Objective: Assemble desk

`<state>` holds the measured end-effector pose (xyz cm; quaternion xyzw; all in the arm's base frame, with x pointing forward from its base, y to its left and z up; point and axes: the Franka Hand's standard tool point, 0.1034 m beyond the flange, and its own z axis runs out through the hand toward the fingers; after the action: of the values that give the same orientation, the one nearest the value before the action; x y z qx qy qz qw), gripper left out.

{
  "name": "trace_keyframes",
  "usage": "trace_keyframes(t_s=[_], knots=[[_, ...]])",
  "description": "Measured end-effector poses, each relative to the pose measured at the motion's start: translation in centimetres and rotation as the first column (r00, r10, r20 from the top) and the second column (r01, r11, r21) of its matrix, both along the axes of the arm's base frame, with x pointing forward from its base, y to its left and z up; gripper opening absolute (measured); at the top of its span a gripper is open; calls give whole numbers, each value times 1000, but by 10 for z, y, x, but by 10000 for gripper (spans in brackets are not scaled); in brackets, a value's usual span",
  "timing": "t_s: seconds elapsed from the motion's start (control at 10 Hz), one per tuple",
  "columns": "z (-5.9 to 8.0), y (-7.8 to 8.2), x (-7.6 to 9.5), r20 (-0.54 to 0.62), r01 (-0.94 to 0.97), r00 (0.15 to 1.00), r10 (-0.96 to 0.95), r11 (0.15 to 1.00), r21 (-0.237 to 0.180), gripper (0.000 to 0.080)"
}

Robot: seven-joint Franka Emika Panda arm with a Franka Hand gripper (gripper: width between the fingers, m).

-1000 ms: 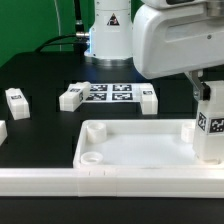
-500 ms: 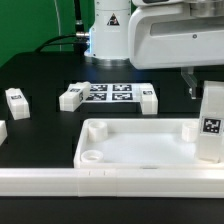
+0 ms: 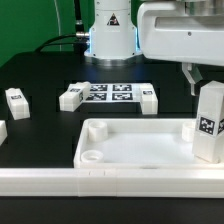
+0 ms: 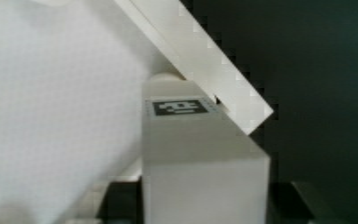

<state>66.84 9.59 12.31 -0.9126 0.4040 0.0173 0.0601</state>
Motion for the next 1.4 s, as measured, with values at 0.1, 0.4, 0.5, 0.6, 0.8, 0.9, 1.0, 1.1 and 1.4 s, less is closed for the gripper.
trace_keyframes(t_s=[0.1, 0.4, 0.5, 0.6, 0.8, 0.9, 1.0, 1.1, 1.4], knots=[[0, 0, 1, -7, 110, 994, -110, 994, -1, 295], [0, 1, 2, -20, 366, 931, -366, 931, 7, 297], [0, 1, 2, -24, 382, 924, -382, 924, 9, 298], [-1, 3, 2, -24, 372, 928, -371, 928, 11, 298], [-1, 7, -1, -24, 279, 960, -279, 960, 7, 606], [0, 9, -3, -25, 182, 983, -182, 983, 1, 636], [1, 12, -3, -17, 101, 995, -101, 995, 3, 636], [-1, 11, -3, -8, 30, 1000, -30, 1000, 3, 647], [-2, 11, -4, 16, -208, 978, 208, 978, -9, 649]])
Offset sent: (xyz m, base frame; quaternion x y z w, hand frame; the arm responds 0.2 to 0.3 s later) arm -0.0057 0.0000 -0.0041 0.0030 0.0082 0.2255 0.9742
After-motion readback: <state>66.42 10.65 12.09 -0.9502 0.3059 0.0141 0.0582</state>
